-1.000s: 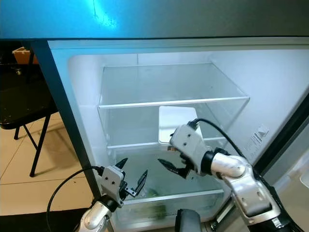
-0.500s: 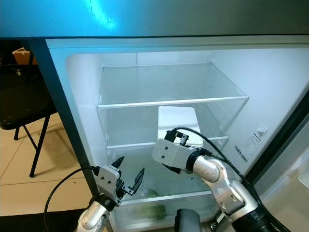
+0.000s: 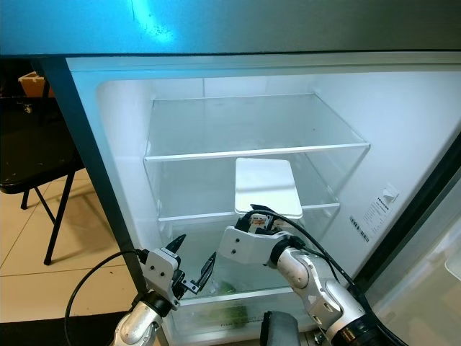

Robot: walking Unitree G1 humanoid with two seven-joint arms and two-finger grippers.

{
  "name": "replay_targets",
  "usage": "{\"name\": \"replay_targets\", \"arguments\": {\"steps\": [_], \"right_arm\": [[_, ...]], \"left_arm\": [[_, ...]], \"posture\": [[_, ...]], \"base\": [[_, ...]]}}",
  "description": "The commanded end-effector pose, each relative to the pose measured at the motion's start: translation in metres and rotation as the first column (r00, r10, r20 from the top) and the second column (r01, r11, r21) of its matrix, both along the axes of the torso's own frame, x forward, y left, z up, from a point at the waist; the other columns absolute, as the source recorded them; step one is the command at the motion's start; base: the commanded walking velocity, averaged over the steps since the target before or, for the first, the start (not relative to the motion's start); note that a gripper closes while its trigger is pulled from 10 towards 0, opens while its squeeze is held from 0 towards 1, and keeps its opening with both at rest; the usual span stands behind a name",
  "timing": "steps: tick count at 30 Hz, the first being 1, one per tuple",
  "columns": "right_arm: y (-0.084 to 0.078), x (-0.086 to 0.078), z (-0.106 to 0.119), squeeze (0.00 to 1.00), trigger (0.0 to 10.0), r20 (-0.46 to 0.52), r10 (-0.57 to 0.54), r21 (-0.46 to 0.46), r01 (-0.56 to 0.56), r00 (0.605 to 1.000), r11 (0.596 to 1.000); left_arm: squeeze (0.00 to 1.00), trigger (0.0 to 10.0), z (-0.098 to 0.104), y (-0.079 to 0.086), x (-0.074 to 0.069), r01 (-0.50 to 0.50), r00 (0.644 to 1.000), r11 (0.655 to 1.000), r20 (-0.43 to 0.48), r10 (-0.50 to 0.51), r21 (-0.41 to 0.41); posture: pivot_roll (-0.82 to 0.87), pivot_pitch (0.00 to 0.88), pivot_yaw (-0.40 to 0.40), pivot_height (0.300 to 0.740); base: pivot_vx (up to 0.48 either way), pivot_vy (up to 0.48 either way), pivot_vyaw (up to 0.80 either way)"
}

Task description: Restocking fridge

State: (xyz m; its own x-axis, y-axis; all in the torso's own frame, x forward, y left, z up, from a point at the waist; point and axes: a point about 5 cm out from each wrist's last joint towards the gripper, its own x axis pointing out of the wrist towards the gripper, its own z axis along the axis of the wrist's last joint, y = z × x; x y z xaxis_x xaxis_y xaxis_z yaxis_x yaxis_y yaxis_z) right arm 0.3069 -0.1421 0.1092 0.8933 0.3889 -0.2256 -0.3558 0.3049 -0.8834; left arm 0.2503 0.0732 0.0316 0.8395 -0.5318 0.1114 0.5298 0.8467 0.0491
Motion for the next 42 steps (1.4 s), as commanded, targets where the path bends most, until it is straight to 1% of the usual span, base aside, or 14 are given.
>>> {"name": "replay_targets", "arguments": {"steps": [1, 8, 10, 12, 13, 16, 22, 26, 28, 38, 42], "right_arm": [[0.002, 0.003, 0.003, 0.0, 10.0, 0.061, -0.012, 0.006, 0.011, 0.998, 1.0], [0.002, 0.004, 0.001, 0.0, 10.0, 0.111, -0.031, -0.019, 0.034, 0.993, 0.999], [0.002, 0.003, -0.004, 0.0, 10.0, 0.107, -0.03, -0.029, 0.033, 0.994, 0.999], [0.005, 0.0, -0.015, 0.0, 10.0, 0.087, -0.024, -0.042, 0.027, 0.996, 0.999], [0.005, 0.0, -0.015, 0.0, 10.0, 0.087, -0.024, -0.042, 0.027, 0.996, 0.999], [0.006, -0.004, -0.03, 0.0, 10.0, 0.053, -0.025, -0.061, 0.028, 0.998, 0.998], [0.004, -0.003, -0.04, 0.0, 10.0, 0.071, -0.058, -0.079, 0.063, 0.996, 0.995], [0.001, 0.001, -0.041, 0.0, 10.0, 0.119, -0.1, -0.095, 0.112, 0.988, 0.989], [0.0, 0.002, -0.041, 0.0, 10.0, 0.13, -0.106, -0.1, 0.119, 0.986, 0.988], [0.002, 0.004, -0.043, 0.0, 10.0, 0.198, -0.093, -0.122, 0.118, 0.976, 0.985], [0.0, 0.005, -0.045, 0.0, 10.0, 0.221, -0.1, -0.145, 0.134, 0.97, 0.98]], "left_arm": [[0.0, 10.0, -0.002, -0.009, -0.005, 0.018, 1.0, 1.0, -0.015, -0.019, -0.019], [0.0, 10.0, 0.0, -0.01, -0.002, 0.017, 1.0, 1.0, -0.011, -0.017, -0.022], [0.0, 10.0, 0.001, -0.011, -0.002, 0.017, 1.0, 1.0, -0.009, -0.017, -0.024], [0.0, 10.0, 0.002, -0.013, -0.002, 0.021, 1.0, 0.999, -0.006, -0.021, -0.025], [0.0, 10.0, 0.002, -0.013, -0.002, 0.021, 1.0, 0.999, -0.006, -0.021, -0.025], [0.0, 10.0, 0.002, -0.014, -0.003, 0.024, 1.0, 0.999, -0.005, -0.024, -0.026], [0.0, 10.0, 0.003, -0.015, -0.003, 0.023, 1.0, 0.999, 0.001, -0.023, -0.029], [0.0, 10.0, 0.004, -0.015, -0.001, 0.022, 1.0, 0.999, 0.007, -0.021, -0.028], [0.0, 10.0, 0.004, -0.015, -0.001, 0.02, 1.0, 0.999, 0.007, -0.02, -0.028], [0.0, 10.0, 0.004, -0.015, -0.002, 0.02, 1.0, 0.999, 0.004, -0.02, -0.028], [0.0, 10.0, 0.004, -0.015, -0.002, 0.019, 1.0, 0.999, 0.004, -0.019, -0.029]], "posture": [[-0.04, 0.0, -0.027, 0.43], [-0.04, 0.0, -0.024, 0.43], [-0.04, 0.0, -0.023, 0.43], [-0.04, 0.0, -0.023, 0.43], [-0.04, 0.0, -0.023, 0.43], [-0.04, 0.0, -0.024, 0.43], [-0.04, 0.0, -0.023, 0.43], [-0.03, 0.0, -0.026, 0.43], [-0.03, 0.0, -0.026, 0.43], [-0.03, 0.0, -0.026, 0.43], [-0.03, 0.0, -0.029, 0.43]], "base": [[0.0, 0.0, 0.0], [0.0, 0.0, 0.0], [0.0, 0.0, 0.0], [0.0, 0.0, 0.0], [0.0, 0.0, 0.0], [0.0, 0.0, 0.0], [0.0, 0.0, 0.0], [0.0, 0.0, 0.0], [0.0, 0.0, 0.0], [0.0, 0.0, 0.0], [0.0, 0.0, 0.0]]}}
